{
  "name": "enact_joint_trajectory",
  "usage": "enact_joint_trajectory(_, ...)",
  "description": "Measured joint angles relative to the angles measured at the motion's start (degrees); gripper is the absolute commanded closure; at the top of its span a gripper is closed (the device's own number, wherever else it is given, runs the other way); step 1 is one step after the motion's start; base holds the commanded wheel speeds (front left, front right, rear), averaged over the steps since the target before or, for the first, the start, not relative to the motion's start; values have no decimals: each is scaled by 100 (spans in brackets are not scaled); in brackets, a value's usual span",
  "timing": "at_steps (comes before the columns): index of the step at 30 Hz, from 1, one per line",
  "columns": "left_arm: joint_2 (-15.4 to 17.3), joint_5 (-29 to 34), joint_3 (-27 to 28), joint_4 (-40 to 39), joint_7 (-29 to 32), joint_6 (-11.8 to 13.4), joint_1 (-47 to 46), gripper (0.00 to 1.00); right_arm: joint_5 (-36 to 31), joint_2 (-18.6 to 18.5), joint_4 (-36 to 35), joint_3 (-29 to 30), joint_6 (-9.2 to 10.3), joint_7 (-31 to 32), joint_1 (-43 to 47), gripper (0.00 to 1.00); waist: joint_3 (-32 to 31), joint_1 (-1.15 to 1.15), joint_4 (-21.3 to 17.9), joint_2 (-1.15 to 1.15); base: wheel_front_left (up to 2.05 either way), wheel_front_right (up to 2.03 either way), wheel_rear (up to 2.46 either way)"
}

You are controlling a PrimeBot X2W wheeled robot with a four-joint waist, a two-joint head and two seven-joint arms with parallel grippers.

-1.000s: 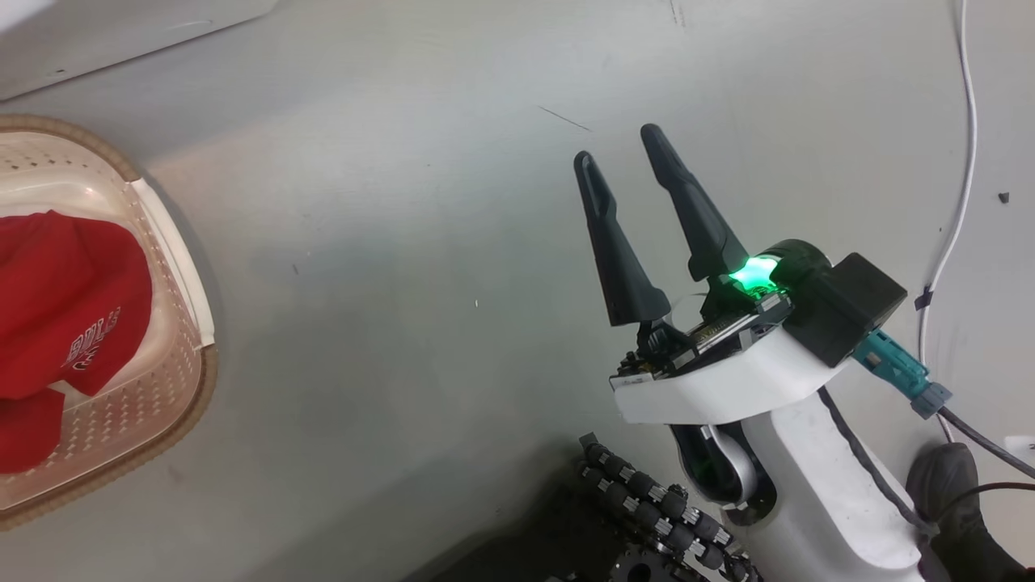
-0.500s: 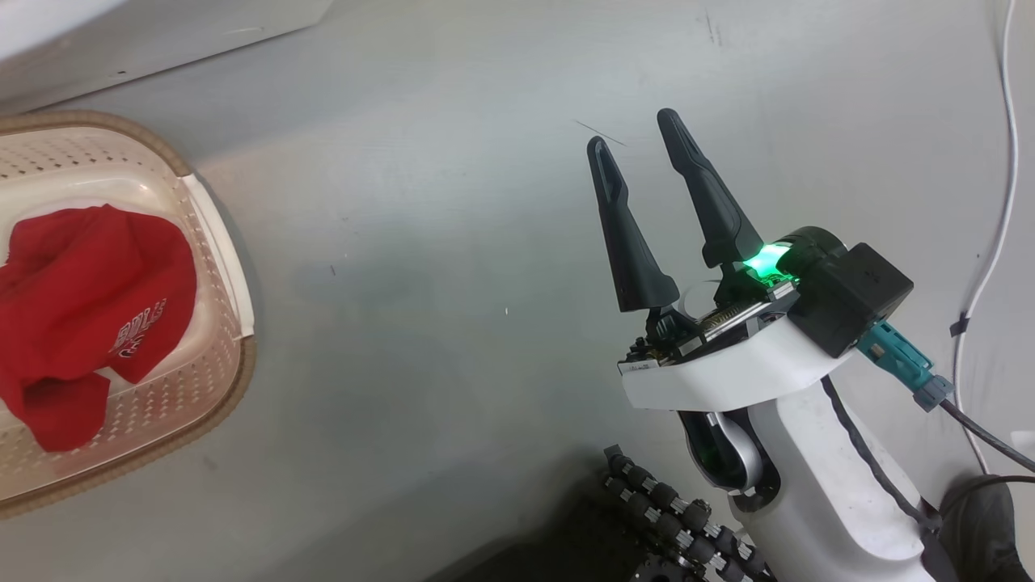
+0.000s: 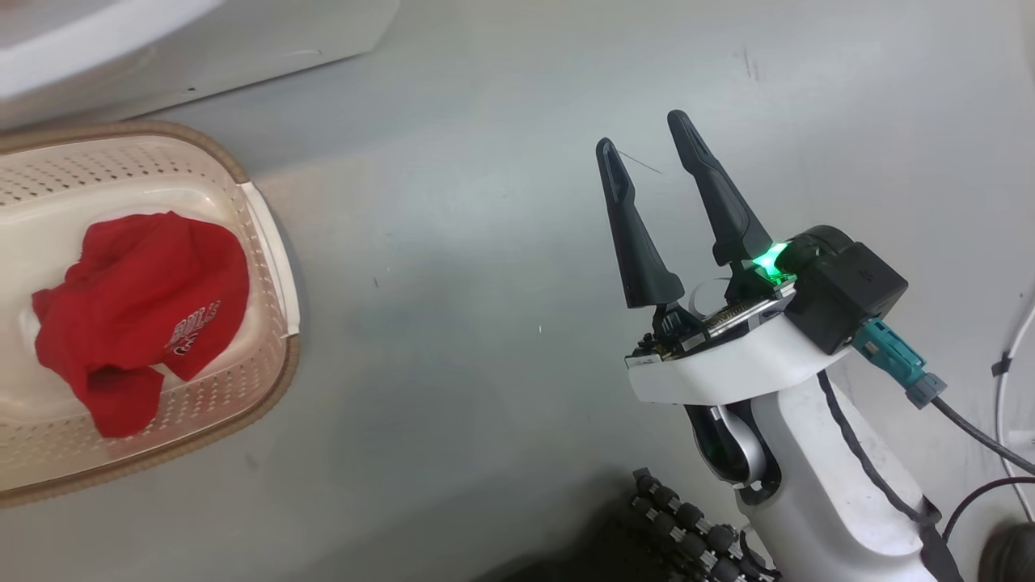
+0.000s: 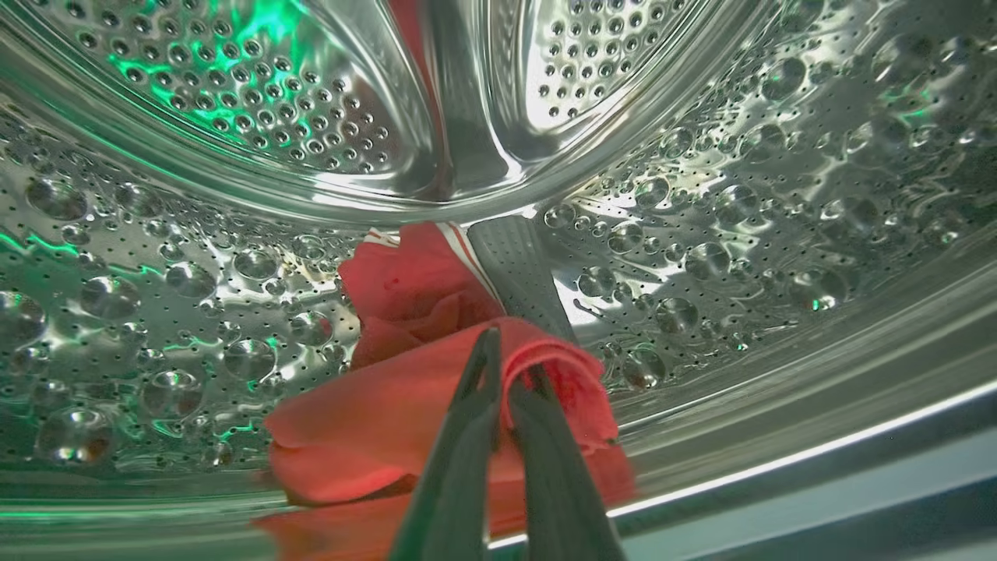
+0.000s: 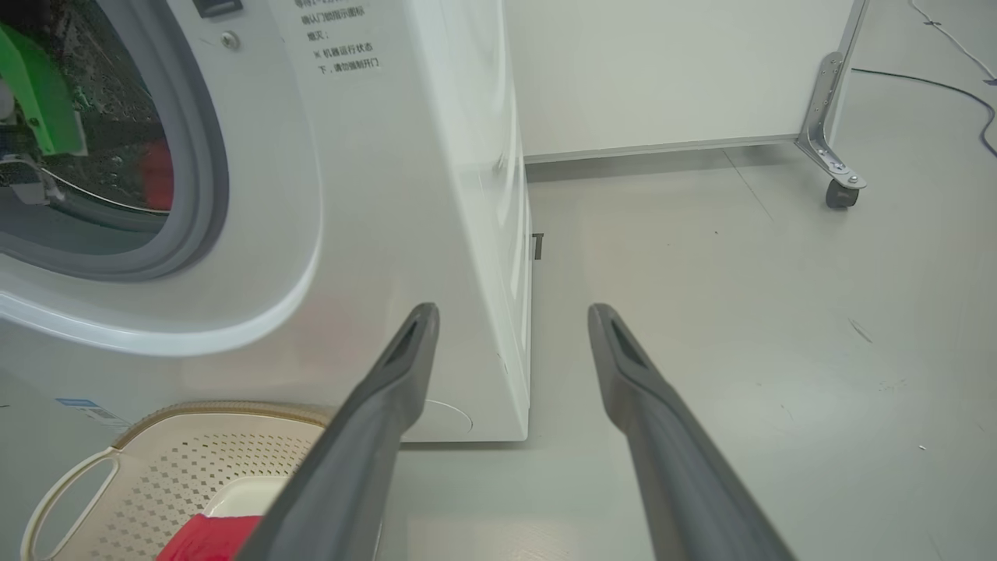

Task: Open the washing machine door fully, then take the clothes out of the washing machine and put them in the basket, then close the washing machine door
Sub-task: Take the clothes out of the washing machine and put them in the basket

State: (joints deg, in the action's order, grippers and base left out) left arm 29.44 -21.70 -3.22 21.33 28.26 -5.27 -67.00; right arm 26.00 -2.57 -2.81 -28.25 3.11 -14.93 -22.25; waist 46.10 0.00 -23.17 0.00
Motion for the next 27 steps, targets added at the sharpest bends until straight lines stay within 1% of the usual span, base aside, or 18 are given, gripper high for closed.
enact_joint_trajectory(10, -388, -105, 140, -162, -1167, 42, 806, 100, -235, -5, 223, 80, -11, 0, 24, 0, -410, 0, 249, 0, 0, 0, 0)
enact_joint_trajectory(12, -503, -168, 162, -187, -1403, 42, 974, 100, -285, -9, 283, 91, -53, 1, 52, 0, -511, 0, 300, 0, 0, 0, 0)
enact_joint_trajectory(17, -694, -183, 249, -287, -1984, 49, 1446, 100, -443, -11, 402, 121, -68, 0, 132, 0, -790, 0, 427, 0, 0, 0, 0)
enact_joint_trajectory(21, -791, -182, 314, -360, -2407, 103, 1836, 100, -494, -15, 508, 180, -68, 1, 266, 0, -1038, 0, 524, 0, 0, 0, 0)
enact_joint_trajectory(27, -1005, -141, 358, -476, -2971, 274, 2579, 100, -589, -20, 621, 310, -68, 1, 459, 0, -1436, 0, 663, 0, 0, 0, 0)
